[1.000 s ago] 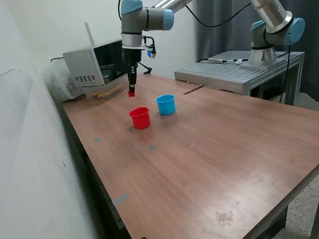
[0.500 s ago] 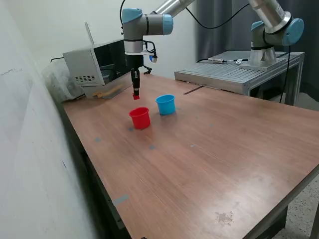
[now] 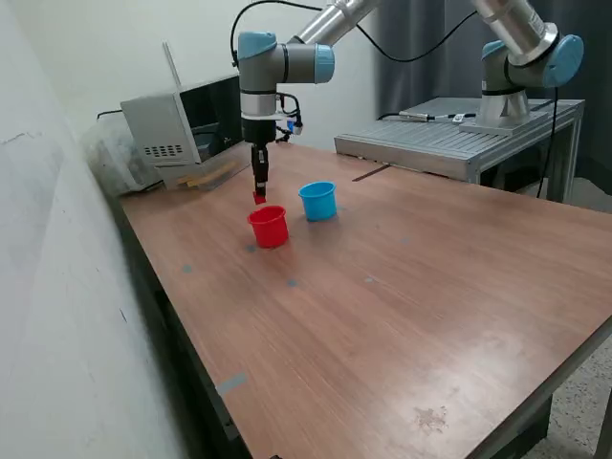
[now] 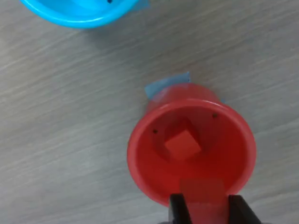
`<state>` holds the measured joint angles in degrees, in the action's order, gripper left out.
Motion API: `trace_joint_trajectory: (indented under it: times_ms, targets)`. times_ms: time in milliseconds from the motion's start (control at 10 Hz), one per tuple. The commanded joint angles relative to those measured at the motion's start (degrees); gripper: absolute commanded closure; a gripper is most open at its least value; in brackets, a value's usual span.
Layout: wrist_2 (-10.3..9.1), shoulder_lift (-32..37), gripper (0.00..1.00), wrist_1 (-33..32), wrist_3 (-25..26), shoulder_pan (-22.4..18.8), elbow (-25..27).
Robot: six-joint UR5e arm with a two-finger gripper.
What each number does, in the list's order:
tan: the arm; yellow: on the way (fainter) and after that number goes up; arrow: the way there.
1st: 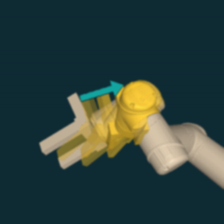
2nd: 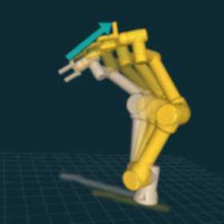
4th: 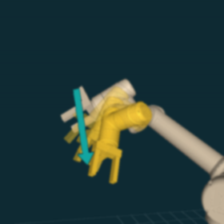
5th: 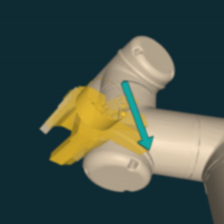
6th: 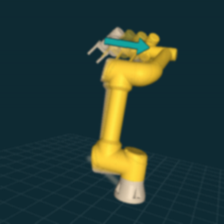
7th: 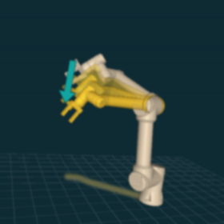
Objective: Place red objects in the red bin, and blue objects in the blue bin.
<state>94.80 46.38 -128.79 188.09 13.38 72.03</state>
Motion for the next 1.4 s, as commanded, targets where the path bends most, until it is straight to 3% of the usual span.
trace_joint_trajectory:
  times_ms: [0, 600, 700, 1100, 1300]
  targets:
    - [-0.05, -0.4, 1.00, -0.4, 0.0, 0.0, 0.0]
    - [0.04, -0.4, 1.00, -0.4, 0.0, 0.1, 0.8]
    - [0.04, -0.4, 0.00, -0.4, 0.0, 0.1, 0.8]
    - [0.04, -0.2, 0.00, -0.2, -0.1, 0.0, 0.9]
    - [0.04, 3.9, 0.00, 0.4, -1.1, -0.2, 3.5]
